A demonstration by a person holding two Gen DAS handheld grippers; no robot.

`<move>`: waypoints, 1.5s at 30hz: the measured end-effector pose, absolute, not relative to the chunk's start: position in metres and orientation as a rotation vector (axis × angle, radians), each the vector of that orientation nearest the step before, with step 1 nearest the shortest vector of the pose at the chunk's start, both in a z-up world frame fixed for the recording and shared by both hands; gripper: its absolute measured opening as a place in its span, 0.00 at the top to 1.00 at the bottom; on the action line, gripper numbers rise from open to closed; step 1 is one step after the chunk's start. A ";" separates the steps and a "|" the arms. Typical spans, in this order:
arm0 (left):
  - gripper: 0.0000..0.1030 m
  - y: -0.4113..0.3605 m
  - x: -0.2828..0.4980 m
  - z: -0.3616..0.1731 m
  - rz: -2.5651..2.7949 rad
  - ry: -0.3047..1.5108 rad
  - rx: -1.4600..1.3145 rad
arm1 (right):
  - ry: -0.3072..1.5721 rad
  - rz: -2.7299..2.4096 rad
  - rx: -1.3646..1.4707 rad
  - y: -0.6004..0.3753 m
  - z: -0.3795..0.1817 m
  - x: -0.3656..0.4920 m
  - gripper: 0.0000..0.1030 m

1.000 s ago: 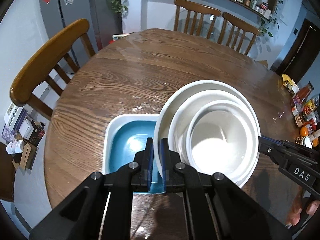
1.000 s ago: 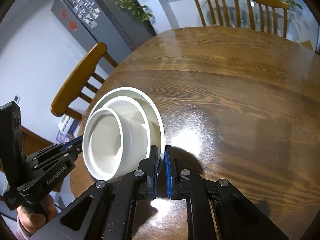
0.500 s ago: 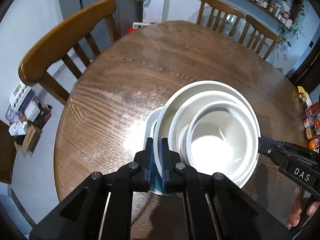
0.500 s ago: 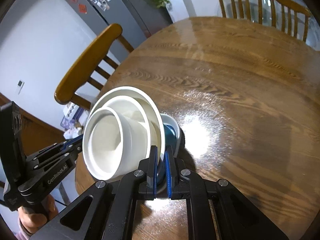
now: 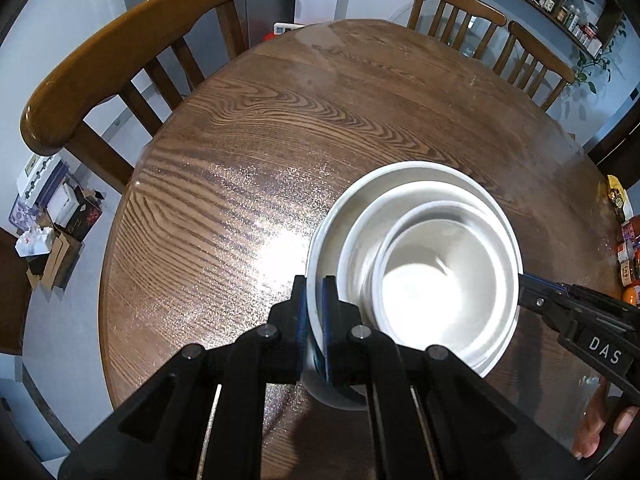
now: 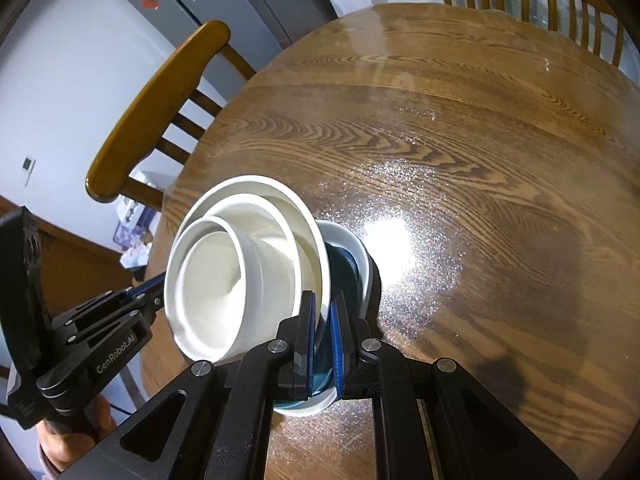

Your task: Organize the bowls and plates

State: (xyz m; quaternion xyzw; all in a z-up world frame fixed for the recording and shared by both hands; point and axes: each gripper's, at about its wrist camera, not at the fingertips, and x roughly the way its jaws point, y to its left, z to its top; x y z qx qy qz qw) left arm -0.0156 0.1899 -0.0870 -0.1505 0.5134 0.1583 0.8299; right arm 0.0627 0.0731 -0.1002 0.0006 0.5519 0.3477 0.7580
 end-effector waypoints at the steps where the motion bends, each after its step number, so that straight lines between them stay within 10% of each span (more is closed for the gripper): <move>1: 0.98 0.191 -0.015 -0.087 0.333 1.090 -0.320 | 1.204 0.755 0.001 0.073 -0.100 0.063 0.90; 14: 0.88 0.195 -0.013 -0.084 0.341 1.062 -0.326 | 1.156 0.699 -0.056 0.077 -0.095 0.064 0.90; 29: 0.38 0.191 -0.027 -0.051 0.380 0.943 -0.271 | 1.023 0.695 -0.070 0.056 -0.059 0.053 0.88; 34: 0.25 0.185 -0.035 -0.042 0.376 0.920 -0.252 | 0.984 0.748 -0.057 0.046 -0.047 0.041 0.53; 45: 0.01 0.166 -0.057 -0.026 0.427 0.878 -0.203 | 0.892 0.838 -0.161 0.033 -0.035 0.005 0.41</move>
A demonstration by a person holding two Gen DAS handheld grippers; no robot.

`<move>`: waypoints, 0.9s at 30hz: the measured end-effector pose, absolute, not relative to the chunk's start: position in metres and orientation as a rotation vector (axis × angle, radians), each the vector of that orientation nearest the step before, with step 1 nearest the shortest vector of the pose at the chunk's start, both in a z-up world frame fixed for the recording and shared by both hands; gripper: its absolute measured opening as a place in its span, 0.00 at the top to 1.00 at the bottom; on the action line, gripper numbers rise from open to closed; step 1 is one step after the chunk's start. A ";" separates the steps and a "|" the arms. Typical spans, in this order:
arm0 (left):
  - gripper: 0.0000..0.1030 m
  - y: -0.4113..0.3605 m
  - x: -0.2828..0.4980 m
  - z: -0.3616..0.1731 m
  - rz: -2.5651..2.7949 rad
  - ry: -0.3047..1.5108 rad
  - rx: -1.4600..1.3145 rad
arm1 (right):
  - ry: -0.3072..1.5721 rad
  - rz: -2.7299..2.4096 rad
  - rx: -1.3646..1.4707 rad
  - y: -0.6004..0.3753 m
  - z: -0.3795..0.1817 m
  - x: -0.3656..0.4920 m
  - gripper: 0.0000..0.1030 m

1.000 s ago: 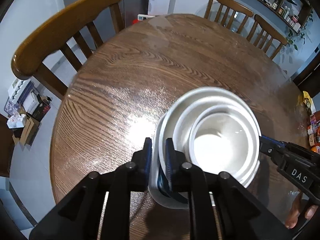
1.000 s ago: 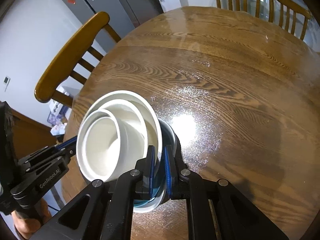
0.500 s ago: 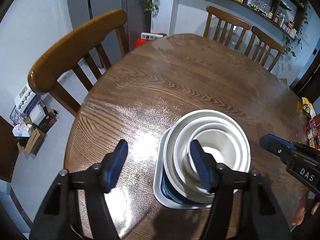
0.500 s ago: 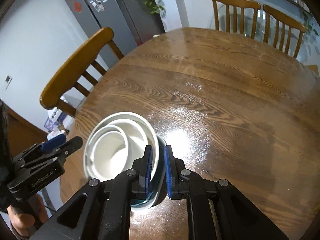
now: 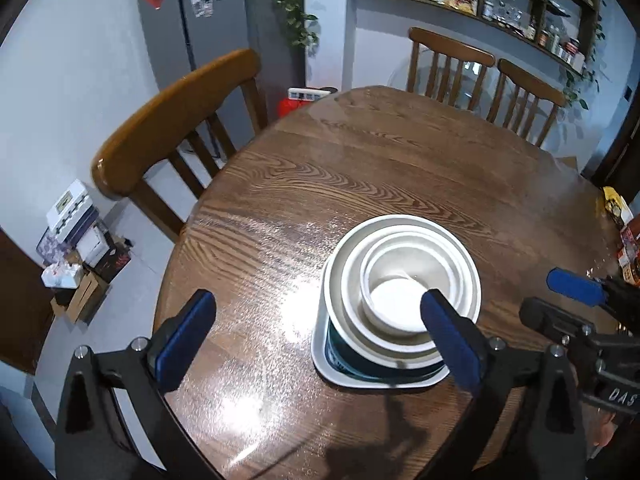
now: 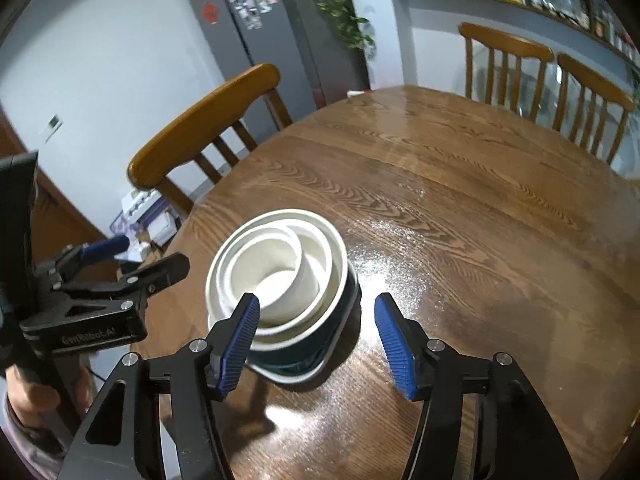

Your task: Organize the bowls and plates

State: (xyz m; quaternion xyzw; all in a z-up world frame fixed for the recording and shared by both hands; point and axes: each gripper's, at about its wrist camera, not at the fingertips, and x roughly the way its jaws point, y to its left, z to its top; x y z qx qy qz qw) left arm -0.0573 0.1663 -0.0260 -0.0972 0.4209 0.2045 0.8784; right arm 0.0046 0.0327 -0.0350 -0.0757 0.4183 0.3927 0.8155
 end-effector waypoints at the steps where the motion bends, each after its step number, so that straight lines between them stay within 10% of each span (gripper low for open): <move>1: 0.01 0.166 -0.059 -0.025 0.426 0.876 -0.214 | 0.887 0.842 -0.168 0.032 -0.035 0.002 0.41; 27: 0.01 0.141 -0.090 -0.035 0.501 0.930 -0.173 | 0.936 0.899 -0.240 0.033 -0.052 -0.023 0.41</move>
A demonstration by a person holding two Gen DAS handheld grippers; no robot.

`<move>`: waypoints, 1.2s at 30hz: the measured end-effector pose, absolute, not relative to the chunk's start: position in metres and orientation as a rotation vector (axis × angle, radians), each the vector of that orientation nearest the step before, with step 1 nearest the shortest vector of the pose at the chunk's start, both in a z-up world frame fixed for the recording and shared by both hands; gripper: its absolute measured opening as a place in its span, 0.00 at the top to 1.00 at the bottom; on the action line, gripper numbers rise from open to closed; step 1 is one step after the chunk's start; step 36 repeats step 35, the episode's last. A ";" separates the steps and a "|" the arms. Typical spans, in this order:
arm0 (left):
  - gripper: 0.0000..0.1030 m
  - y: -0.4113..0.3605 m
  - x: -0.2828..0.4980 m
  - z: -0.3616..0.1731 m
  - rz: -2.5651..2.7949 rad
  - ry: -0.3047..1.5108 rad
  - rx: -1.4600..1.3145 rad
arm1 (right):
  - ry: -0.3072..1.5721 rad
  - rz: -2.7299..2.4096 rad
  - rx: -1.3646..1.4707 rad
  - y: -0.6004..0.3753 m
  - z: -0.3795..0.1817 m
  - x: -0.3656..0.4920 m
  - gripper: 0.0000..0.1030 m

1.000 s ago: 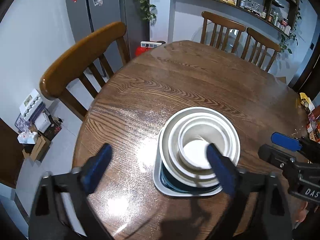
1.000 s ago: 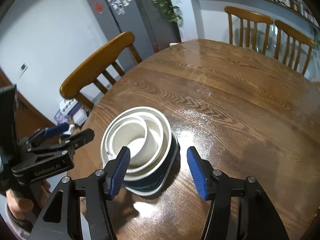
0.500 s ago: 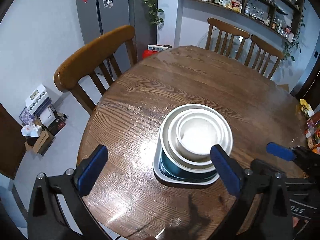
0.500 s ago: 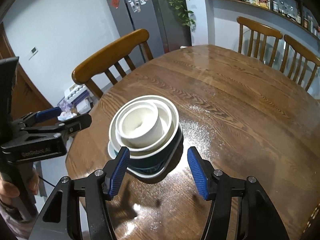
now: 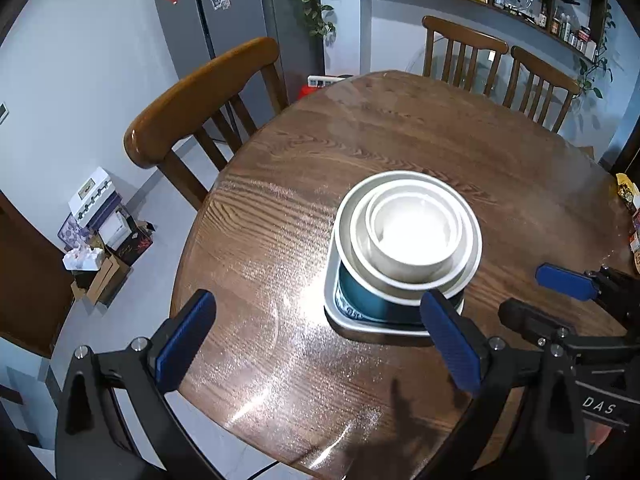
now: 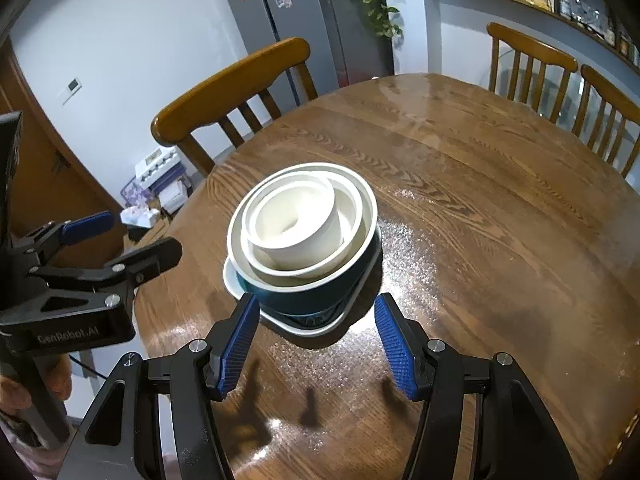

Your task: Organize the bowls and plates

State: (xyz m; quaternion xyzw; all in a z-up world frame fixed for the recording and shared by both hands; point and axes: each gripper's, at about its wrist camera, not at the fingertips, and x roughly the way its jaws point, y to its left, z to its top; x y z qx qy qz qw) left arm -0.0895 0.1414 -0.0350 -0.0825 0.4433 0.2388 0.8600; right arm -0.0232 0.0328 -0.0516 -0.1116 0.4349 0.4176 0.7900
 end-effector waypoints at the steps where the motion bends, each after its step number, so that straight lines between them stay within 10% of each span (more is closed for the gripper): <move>1: 0.01 0.141 -0.090 -0.037 0.499 0.935 -0.175 | 0.938 0.899 -0.243 0.033 -0.052 -0.023 0.41; 36: 0.01 0.136 -0.090 -0.048 0.483 0.961 -0.172 | 0.935 0.867 -0.291 0.045 -0.053 -0.028 0.41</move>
